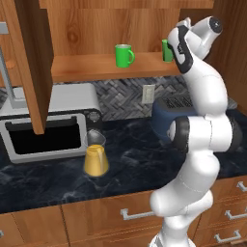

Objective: There is a tray on the dining counter. Grab the cup, mug, and pitcher and place them on the tray. The pitcher may be placed next to the tray if it cannot fit the tray.

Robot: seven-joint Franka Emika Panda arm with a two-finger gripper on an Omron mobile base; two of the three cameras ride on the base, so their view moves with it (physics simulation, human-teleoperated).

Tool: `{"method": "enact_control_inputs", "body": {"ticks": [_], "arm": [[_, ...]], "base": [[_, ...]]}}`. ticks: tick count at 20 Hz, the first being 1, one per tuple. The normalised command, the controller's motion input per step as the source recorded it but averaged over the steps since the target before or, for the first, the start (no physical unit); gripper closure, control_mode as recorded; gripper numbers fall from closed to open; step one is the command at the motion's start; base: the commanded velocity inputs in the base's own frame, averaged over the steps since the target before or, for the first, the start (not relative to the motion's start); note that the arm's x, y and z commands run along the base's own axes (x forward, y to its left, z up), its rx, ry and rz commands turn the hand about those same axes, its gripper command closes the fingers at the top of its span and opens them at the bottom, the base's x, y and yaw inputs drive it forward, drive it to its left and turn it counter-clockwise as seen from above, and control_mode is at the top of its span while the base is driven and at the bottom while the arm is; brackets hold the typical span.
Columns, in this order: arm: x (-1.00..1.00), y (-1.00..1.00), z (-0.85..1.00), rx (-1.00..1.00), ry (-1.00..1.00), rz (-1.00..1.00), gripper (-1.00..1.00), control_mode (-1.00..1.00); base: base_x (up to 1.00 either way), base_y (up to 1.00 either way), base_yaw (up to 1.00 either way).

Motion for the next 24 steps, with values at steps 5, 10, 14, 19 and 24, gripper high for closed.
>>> {"method": "enact_control_inputs", "body": {"ticks": [5, 10, 14, 19, 24], "arm": [[0.17, 0.0, -0.02, 0.0, 0.05, 0.02, -1.0, -1.0], [0.19, 0.0, 0.0, 0.0, 0.02, 0.01, -1.0, -1.0], [0.26, 0.0, 0.0, 0.0, 0.0, 0.0, -1.0, -1.0], [0.25, 0.0, 0.0, 0.0, 0.03, 0.0, -1.0, -1.0], [0.03, 0.0, -0.05, 0.0, 0.1, 0.01, -1.0, -1.0]], "base": [[0.0, 0.0, 0.0], [0.0, 0.0, 0.0], [0.0, 0.0, 0.0], [0.0, 0.0, 0.0], [0.0, 0.0, 0.0]]}}
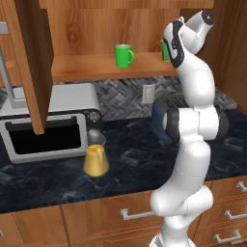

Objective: There is a tray on the dining counter. Grab the cup, mug, and pitcher and place them on the tray. The pitcher may be placed next to the tray if it cannot fit the tray.

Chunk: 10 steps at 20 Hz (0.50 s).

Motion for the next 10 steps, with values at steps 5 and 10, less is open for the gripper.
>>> {"method": "enact_control_inputs", "body": {"ticks": [5, 10], "arm": [[0.0, 0.0, -0.11, 0.0, 0.09, 0.03, -1.0, -1.0], [0.0, 0.0, -0.04, 0.0, 0.02, 0.01, 1.0, -1.0]], "base": [[0.0, 0.0, 0.0], [0.0, 0.0, 0.0]]}}
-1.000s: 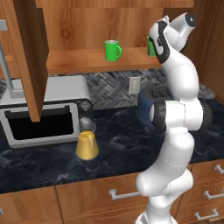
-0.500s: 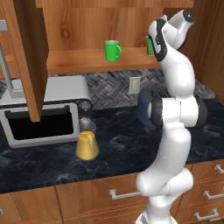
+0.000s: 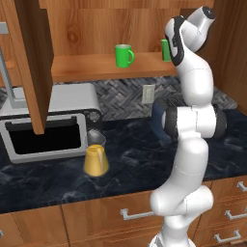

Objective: There is a tray on the dining counter. Grab the cup, mug, and pitcher and place them on the tray. The pitcher may be placed next to the tray if it cannot fit the tray.

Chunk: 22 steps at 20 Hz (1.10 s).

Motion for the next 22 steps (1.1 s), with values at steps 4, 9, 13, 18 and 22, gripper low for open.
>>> {"method": "enact_control_inputs", "body": {"ticks": [4, 9, 13, 18, 22], "arm": [[0.0, 0.0, -0.01, 0.0, 0.0, 0.0, 1.0, -1.0], [0.0, 0.01, -0.08, 0.0, -0.01, 0.0, 1.0, -1.0], [-0.04, 0.09, -0.2, 0.0, -0.14, 0.0, 1.0, -1.0], [-0.13, 0.11, -0.14, 0.0, -0.18, -0.01, 1.0, -1.0], [-0.32, 0.12, -0.12, 0.0, -0.23, -0.07, 1.0, -1.0]], "base": [[0.0, 0.0, 0.0], [0.0, 0.0, 0.0], [0.0, 0.0, 0.0], [0.0, 0.0, 0.0], [0.0, 0.0, 0.0]]}}
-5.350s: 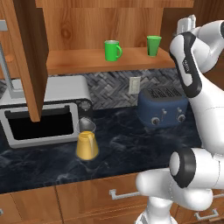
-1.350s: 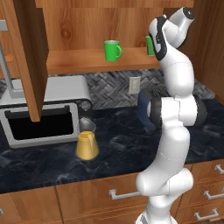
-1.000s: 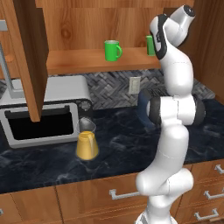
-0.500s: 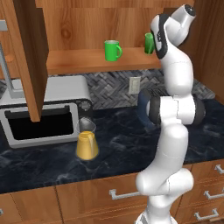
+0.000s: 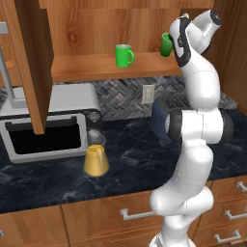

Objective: There is a tray on the dining counter. Grab the cup, mug, and pitcher and place them on the tray. The pitcher may be placed next to the tray if it cannot fit the tray.

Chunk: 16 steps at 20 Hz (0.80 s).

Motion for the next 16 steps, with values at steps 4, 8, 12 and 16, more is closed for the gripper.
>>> {"method": "enact_control_inputs", "body": {"ticks": [4, 8, 12, 16], "arm": [[-0.52, 0.13, -0.02, 0.0, -0.23, -0.1, 1.0, -1.0], [-0.83, 0.33, 0.0, 0.0, -0.15, -0.07, 1.0, -1.0], [-0.98, 0.29, 0.0, 0.0, -0.03, -0.02, 1.0, -1.0], [-0.99, 0.16, 0.03, 0.0, 0.01, 0.0, 1.0, -1.0]], "base": [[0.0, 0.0, 0.0], [0.0, 0.0, 0.0], [0.0, 0.0, 0.0], [0.0, 0.0, 0.0]]}}
